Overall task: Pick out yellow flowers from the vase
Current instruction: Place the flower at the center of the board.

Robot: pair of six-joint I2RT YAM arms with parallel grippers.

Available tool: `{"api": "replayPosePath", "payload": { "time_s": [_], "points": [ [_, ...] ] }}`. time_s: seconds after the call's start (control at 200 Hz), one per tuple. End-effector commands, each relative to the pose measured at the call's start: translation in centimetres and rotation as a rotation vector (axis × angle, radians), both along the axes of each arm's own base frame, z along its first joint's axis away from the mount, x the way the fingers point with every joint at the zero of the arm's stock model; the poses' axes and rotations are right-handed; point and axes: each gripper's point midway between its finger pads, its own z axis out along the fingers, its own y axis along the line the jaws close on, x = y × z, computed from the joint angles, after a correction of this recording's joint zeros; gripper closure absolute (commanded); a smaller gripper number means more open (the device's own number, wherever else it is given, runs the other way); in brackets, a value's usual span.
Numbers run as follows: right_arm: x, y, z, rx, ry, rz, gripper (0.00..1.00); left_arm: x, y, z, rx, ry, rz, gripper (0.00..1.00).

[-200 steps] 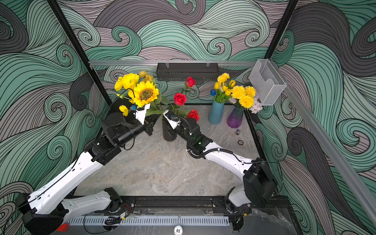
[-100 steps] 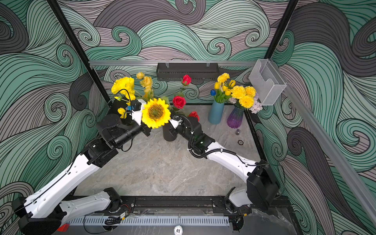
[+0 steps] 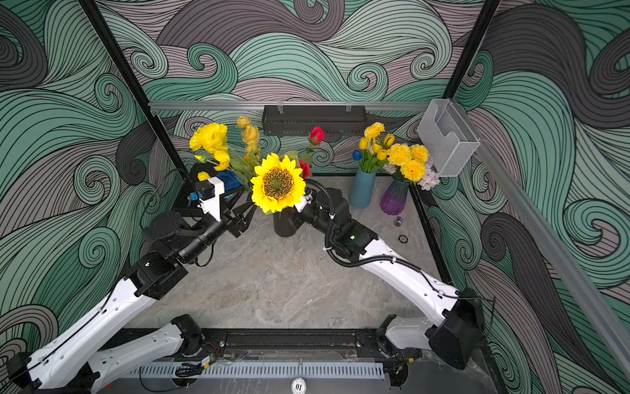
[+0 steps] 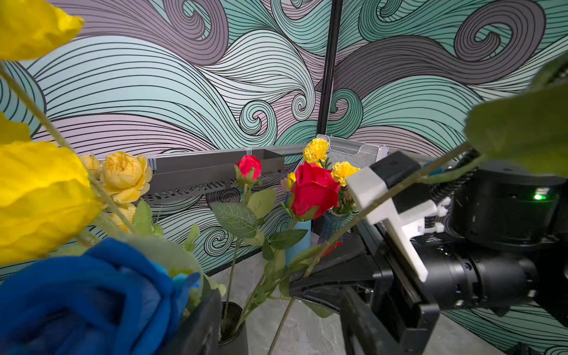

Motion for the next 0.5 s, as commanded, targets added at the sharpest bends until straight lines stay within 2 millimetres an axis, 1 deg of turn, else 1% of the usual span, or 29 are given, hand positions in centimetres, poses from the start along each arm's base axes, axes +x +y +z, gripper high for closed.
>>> {"api": "replayPosePath", "payload": {
  "time_s": [0.0, 0.04, 0.105, 0.165, 0.21, 0.28, 0.37, 0.38, 0.405, 0.495],
  "points": [
    [-2.5, -0.4, 1.1, -0.005, 0.059, 0.062, 1.00, -1.6, 1.5, 2.3, -0.084, -0.030, 0.004, 0.39],
    [-3.1, -0.4, 1.0, -0.019, 0.076, 0.072, 1.00, -1.8, 2.3, 2.3, -0.102, -0.025, 0.031, 0.39],
    [-3.9, -0.3, 0.7, -0.037, 0.111, 0.085, 1.00, -1.8, 4.3, 2.1, -0.154, 0.005, 0.111, 0.39],
    [-4.7, 0.0, 0.2, -0.055, 0.148, 0.099, 1.00, -2.0, 6.3, 1.1, -0.195, 0.041, 0.184, 0.38],
    [-5.3, 0.3, -0.4, -0.070, 0.180, 0.111, 1.00, -2.3, 8.1, 0.3, -0.223, 0.074, 0.252, 0.37],
    [-6.2, 1.1, -2.0, -0.114, 0.234, 0.130, 1.00, -2.8, 10.7, -1.2, -0.230, 0.132, 0.353, 0.35],
    [-6.8, 2.4, -3.7, -0.139, 0.289, 0.146, 1.00, -3.8, 13.9, -3.0, -0.221, 0.199, 0.478, 0.33],
    [-7.0, 2.5, -4.5, -0.157, 0.310, 0.147, 1.00, -3.9, 14.3, -3.1, -0.218, 0.203, 0.492, 0.33],
    [-7.3, 2.9, -5.2, -0.172, 0.331, 0.154, 1.00, -4.2, 15.1, -3.6, -0.208, 0.219, 0.527, 0.32],
    [-8.4, 4.8, -7.1, -0.211, 0.371, 0.181, 1.00, -5.6, 18.5, -4.1, -0.180, 0.234, 0.652, 0.29]
  ]
}}
